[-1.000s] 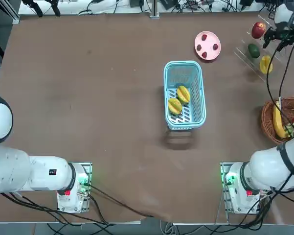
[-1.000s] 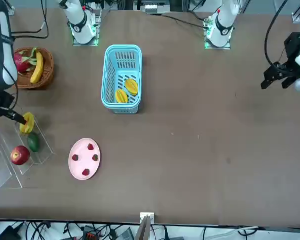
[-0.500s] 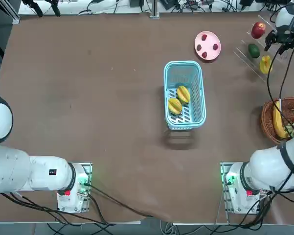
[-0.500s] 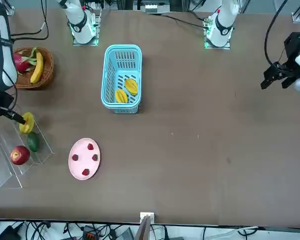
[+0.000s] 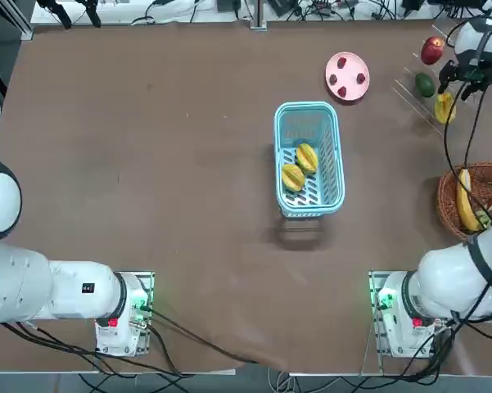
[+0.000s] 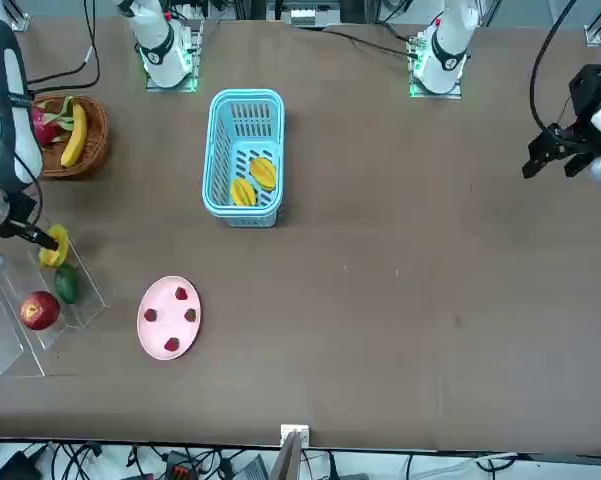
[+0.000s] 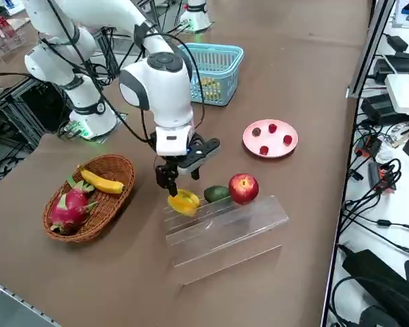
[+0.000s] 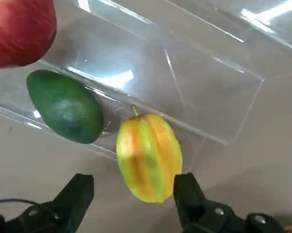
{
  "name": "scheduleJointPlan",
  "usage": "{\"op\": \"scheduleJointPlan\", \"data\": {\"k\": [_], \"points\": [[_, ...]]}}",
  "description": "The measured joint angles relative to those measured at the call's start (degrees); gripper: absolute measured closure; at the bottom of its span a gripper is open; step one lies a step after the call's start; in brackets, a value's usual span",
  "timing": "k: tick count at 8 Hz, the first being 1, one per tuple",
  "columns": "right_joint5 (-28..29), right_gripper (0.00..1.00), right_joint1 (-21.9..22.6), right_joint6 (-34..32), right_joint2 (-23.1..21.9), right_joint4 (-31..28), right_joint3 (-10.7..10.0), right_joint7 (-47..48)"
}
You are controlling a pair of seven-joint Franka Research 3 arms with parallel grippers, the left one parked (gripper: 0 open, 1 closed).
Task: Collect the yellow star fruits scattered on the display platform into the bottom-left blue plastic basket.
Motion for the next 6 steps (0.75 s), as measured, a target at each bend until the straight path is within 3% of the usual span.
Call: {"op": "scheduleJointPlan", "data": {"k": [6], "points": [[-0.01, 0.00, -3.48, 0.31, 1.54, -0.04, -0.10, -0.01]]}}
